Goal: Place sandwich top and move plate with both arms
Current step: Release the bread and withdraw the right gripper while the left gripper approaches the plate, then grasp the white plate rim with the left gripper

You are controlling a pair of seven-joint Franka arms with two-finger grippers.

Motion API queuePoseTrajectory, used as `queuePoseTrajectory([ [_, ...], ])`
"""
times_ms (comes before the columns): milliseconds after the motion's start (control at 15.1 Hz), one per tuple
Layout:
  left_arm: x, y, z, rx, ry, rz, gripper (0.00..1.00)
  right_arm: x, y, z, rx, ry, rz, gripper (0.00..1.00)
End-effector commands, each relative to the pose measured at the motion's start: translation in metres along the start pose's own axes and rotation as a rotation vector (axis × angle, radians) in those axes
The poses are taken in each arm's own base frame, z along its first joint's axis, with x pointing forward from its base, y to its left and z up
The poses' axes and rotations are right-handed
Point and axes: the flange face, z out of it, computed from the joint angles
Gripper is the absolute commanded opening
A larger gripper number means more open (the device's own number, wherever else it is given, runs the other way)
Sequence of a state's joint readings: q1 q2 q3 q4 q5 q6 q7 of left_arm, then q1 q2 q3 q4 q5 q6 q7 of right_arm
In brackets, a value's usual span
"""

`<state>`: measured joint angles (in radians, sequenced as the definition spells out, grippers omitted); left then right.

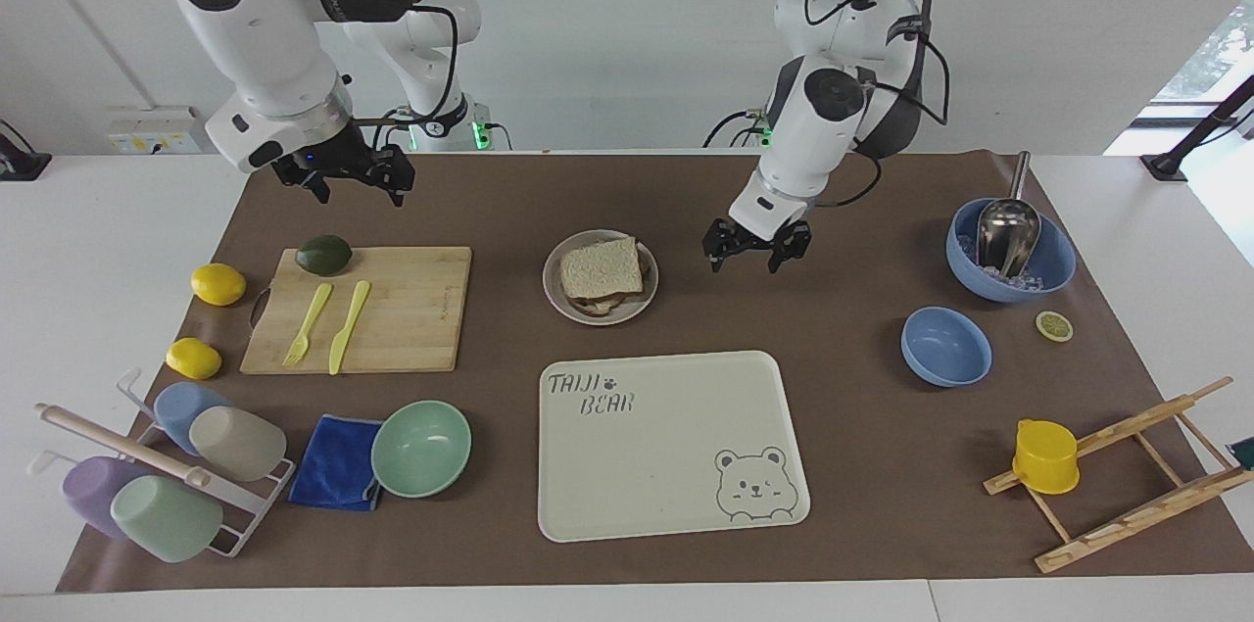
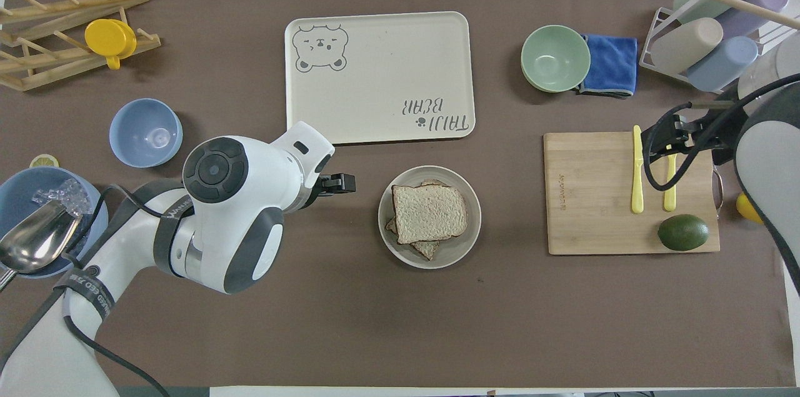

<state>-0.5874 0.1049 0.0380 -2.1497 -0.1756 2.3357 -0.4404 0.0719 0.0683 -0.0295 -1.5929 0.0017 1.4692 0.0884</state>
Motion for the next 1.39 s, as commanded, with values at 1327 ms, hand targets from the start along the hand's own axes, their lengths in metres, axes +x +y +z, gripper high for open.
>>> queuePoseTrajectory([
  [1327, -0.038, 0.055, 0.063, -0.075, -0.063, -0.021, 0.68, -0.010, 0.056, -0.001, 0.040, 0.033, 0.005, 1.00],
])
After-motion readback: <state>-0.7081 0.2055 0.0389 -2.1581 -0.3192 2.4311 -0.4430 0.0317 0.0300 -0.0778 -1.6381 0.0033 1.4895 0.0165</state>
